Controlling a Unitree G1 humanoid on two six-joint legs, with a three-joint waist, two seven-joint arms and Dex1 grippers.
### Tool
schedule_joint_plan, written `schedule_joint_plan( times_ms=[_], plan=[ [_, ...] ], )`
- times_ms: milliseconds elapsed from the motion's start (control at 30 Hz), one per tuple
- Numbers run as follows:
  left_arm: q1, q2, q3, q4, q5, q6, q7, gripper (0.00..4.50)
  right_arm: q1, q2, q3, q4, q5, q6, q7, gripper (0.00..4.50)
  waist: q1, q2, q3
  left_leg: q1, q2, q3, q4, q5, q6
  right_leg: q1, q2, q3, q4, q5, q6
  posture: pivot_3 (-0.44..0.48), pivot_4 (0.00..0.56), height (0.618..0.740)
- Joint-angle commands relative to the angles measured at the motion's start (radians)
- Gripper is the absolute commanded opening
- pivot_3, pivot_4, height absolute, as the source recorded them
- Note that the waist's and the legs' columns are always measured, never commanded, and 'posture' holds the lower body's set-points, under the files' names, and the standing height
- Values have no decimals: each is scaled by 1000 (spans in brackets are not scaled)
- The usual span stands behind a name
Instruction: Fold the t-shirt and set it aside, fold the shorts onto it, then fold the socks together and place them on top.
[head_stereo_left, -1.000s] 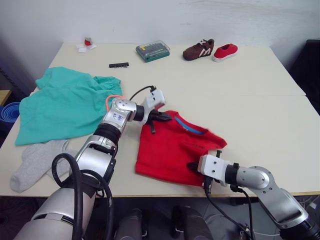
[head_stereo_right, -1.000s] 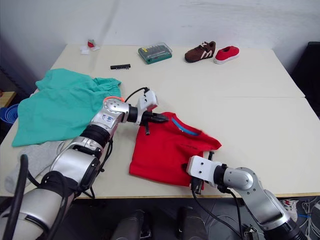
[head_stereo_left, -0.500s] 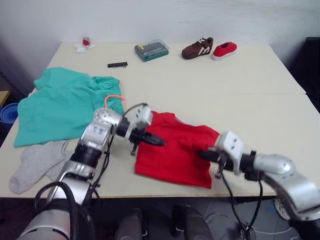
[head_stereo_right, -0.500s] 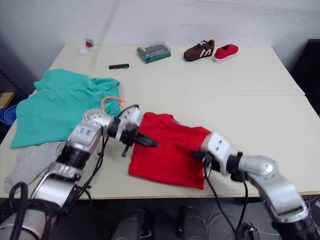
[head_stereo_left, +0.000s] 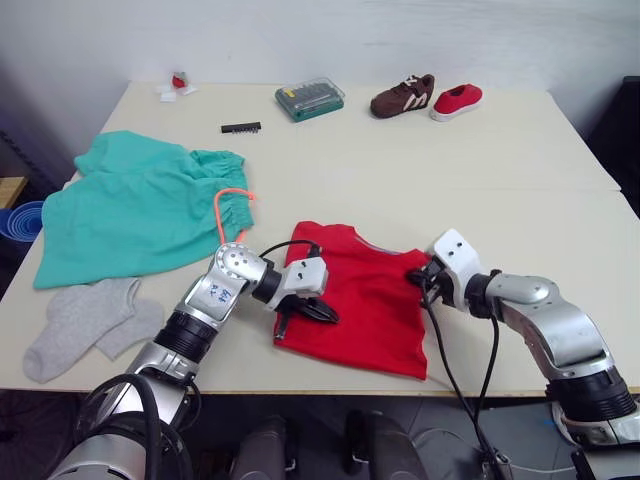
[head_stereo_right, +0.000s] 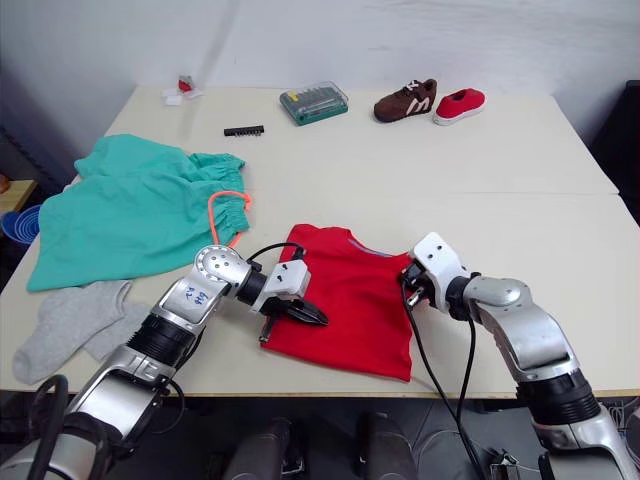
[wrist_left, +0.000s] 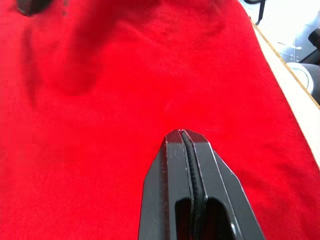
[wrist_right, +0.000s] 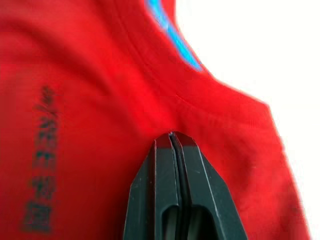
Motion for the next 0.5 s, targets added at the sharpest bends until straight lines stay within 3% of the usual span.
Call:
schedule_joint_plan(
  times_ms=[33,167,267,367,500],
  plan=[
    [7,7,-6,-23,-7,-18,-11,29,-24,6,27,166,-121,-124,-65,0,0,0,0,0,0,0,0,0,0,0,0,0,0,0,0,0,150,740],
    [4,8,-5,-10,-7,-27,-14,29,-70,60,-15,277,-163,-304,-136,0,-1,0,0,1,0,0,0,1,0,1,0,0,0,0,0,0,150,740],
    [2,8,-2,0,-6,-34,-13,29,-60,77,-41,270,-169,-396,-148,0,-2,0,0,1,0,0,-1,1,-1,1,0,0,0,0,0,0,150,740],
    [1,6,4,8,-7,-49,-5,29,-24,92,-97,152,-92,-402,-102,0,-1,1,0,1,0,0,-2,1,-2,0,0,0,0,0,0,0,150,740],
    [-6,-3,22,4,-21,-39,15,29,121,57,-201,-273,139,-158,-15,0,2,4,2,0,0,-1,-2,1,-1,0,0,0,0,0,0,0,150,740]
  ],
)
